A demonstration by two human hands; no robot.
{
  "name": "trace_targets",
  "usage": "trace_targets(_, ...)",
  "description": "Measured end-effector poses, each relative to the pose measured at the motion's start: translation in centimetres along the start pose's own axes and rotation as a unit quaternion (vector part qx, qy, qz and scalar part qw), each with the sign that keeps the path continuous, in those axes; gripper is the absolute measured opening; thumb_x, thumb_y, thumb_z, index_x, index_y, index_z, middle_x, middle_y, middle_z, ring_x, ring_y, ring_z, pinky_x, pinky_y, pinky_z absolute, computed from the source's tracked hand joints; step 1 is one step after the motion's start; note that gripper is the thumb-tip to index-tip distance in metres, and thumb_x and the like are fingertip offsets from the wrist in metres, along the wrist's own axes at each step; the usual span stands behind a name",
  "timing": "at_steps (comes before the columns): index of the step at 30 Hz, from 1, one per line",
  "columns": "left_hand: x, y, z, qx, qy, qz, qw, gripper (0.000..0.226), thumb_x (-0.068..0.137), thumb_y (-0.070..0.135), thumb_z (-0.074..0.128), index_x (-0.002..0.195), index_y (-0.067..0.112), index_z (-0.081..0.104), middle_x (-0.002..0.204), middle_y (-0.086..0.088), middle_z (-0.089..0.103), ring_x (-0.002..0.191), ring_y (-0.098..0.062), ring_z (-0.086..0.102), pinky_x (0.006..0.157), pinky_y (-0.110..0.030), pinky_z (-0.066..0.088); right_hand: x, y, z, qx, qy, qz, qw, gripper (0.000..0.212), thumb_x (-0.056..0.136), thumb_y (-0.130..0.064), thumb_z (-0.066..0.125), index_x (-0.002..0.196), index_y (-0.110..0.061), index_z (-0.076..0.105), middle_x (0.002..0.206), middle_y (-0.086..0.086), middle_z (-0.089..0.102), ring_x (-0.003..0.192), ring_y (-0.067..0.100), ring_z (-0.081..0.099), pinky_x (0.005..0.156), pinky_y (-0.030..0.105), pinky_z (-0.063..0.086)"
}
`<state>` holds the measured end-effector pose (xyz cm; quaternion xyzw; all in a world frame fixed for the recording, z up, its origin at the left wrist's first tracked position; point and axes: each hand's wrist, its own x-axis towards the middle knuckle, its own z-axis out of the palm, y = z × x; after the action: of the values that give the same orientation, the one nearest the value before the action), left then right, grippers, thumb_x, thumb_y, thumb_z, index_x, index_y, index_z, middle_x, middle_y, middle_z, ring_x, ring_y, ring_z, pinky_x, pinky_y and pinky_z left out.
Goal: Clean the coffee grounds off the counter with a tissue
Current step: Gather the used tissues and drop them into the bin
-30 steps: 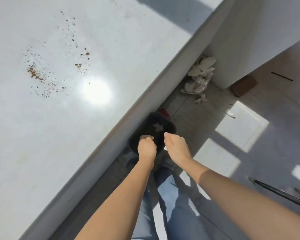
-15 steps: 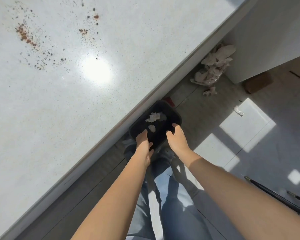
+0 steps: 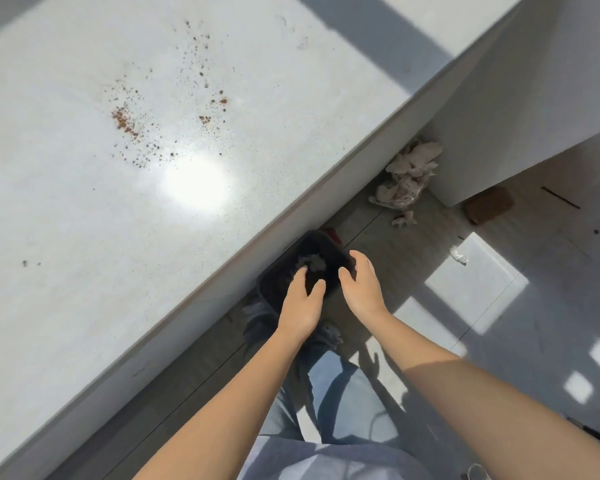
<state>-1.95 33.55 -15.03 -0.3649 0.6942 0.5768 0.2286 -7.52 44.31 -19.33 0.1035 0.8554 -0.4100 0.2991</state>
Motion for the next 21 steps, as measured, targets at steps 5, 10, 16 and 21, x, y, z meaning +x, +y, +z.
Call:
trace_targets(5, -3.7, 4.0, 0.4, 0.072, 0.014, 0.158, 0.985, 0.059, 0.097, 0.040, 0.040, 0.150, 0.026, 0.017, 0.157, 0.008, 0.021, 0.143, -0.007, 0.021, 0.113, -0.026, 0.017, -2.7, -5.0, -3.7, 0.013, 0.048, -0.120, 0.991, 0.049, 0.098, -0.019, 0.044, 0.145, -0.020, 0.032, 0.156, -0.002, 0.027, 0.142, 0.015, 0.026, 0.116, 0.037, 0.025)
trace_targets(10, -7.1, 9.2, -0.9, 0.067, 0.058, 0.280, 0.956, 0.056, 0.098, 0.042, 0.034, 0.149, 0.033, 0.012, 0.156, 0.016, 0.018, 0.137, 0.007, 0.015, 0.111, -0.020, 0.015, -5.1, -11.5, -7.7, 0.052, 0.074, -0.234, 0.968, 0.049, 0.097, -0.013, 0.045, 0.143, -0.025, 0.034, 0.155, -0.005, 0.028, 0.142, 0.010, 0.024, 0.116, 0.032, 0.021)
trace_targets(16, -10.6, 14.7, -4.4, 0.066, 0.156, 0.373, 0.912, 0.054, 0.099, 0.030, 0.033, 0.149, 0.027, 0.016, 0.157, 0.013, 0.020, 0.141, 0.002, 0.018, 0.113, -0.018, 0.015, -6.9, -19.2, -9.5, 0.002, 0.091, -0.392, 0.916, 0.047, 0.097, -0.011, 0.044, 0.141, -0.023, 0.039, 0.154, -0.007, 0.029, 0.143, 0.007, 0.019, 0.116, 0.031, 0.019)
trace_targets(21, -11.5, 15.6, -11.0, 0.081, 0.265, 0.371, 0.886, 0.065, 0.094, 0.023, 0.044, 0.150, 0.028, 0.011, 0.158, 0.011, 0.014, 0.144, -0.002, 0.011, 0.117, -0.024, 0.014, -6.9, -24.4, -6.5, -0.036, 0.057, -0.456, 0.887, 0.051, 0.095, -0.011, 0.045, 0.144, -0.026, 0.035, 0.156, -0.008, 0.026, 0.145, 0.011, 0.016, 0.117, 0.034, 0.016)
